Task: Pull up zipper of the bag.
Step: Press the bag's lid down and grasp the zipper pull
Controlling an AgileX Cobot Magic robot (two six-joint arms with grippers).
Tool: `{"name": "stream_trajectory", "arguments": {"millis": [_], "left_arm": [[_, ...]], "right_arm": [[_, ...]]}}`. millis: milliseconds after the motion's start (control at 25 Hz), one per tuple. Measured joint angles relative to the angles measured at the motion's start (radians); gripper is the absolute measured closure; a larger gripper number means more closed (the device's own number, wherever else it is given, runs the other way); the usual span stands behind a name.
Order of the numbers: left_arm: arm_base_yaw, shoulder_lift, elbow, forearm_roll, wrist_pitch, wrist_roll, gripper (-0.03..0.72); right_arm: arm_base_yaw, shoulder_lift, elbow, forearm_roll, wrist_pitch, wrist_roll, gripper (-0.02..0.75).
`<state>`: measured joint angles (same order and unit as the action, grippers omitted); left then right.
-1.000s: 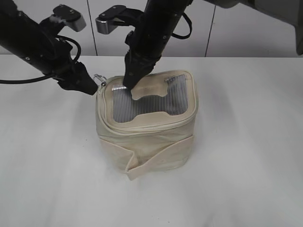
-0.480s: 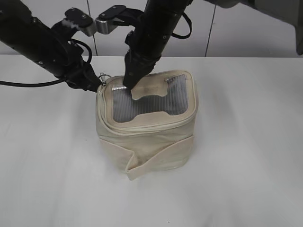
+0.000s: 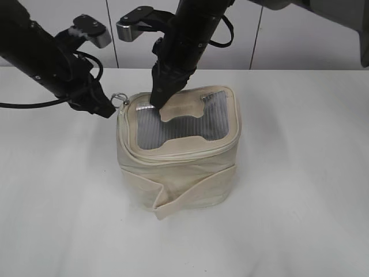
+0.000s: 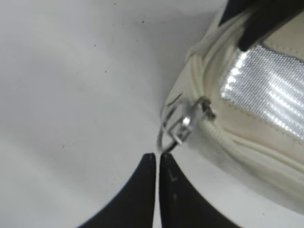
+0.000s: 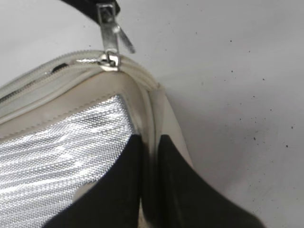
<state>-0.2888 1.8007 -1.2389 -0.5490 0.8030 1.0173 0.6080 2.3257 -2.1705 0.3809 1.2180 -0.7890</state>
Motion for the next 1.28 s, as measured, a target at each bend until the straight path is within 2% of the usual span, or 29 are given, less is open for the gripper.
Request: {"name": "stream_trajectory", "arguments": {"millis": [120,240,280,360,440,760,960,1120,1280], "left_arm": [[0.046,-0.012,0.0,-0.024,0.029,-0.01,0.578],[0.078,-0.012,0.0,-0.062,0.045,-0.012,0.36],[0.082,-0.012,0.0,-0.063,0.054,-0.012,0.312],[0.086,-0.012,0.0,-0.072,0.072,-0.012,0.256],[0.086,-0.012,0.0,-0.097,0.086,-0.012,0.241],[0.085,-0.012,0.0,-0.194,0.092,0.063,0.234],[0.064,-0.012,0.0,-0.2,0.083,0.097,0.243],[0.037,-0.002,0.0,-0.173,0.046,0.106,0.34],[0.018,-0.002,0.0,-0.164,0.007,0.109,0.498]], "right_arm": [[0.0,0.0,0.0,0.004,0.0,0.0,0.664],[-0.001,0.001,0.0,0.025,0.0,-0.002,0.667],[-0.001,0.001,0.0,0.032,0.0,-0.002,0.676],[-0.001,0.002,0.0,0.039,0.0,-0.004,0.678],[-0.001,0.002,0.0,0.04,0.0,-0.004,0.678],[-0.001,0.002,0.0,0.042,0.0,-0.007,0.68],[-0.001,0.002,0.0,0.044,0.0,-0.007,0.681],[-0.001,0.002,0.0,0.045,0.0,-0.007,0.681],[-0.003,0.002,0.0,0.043,0.0,-0.007,0.681]]}}
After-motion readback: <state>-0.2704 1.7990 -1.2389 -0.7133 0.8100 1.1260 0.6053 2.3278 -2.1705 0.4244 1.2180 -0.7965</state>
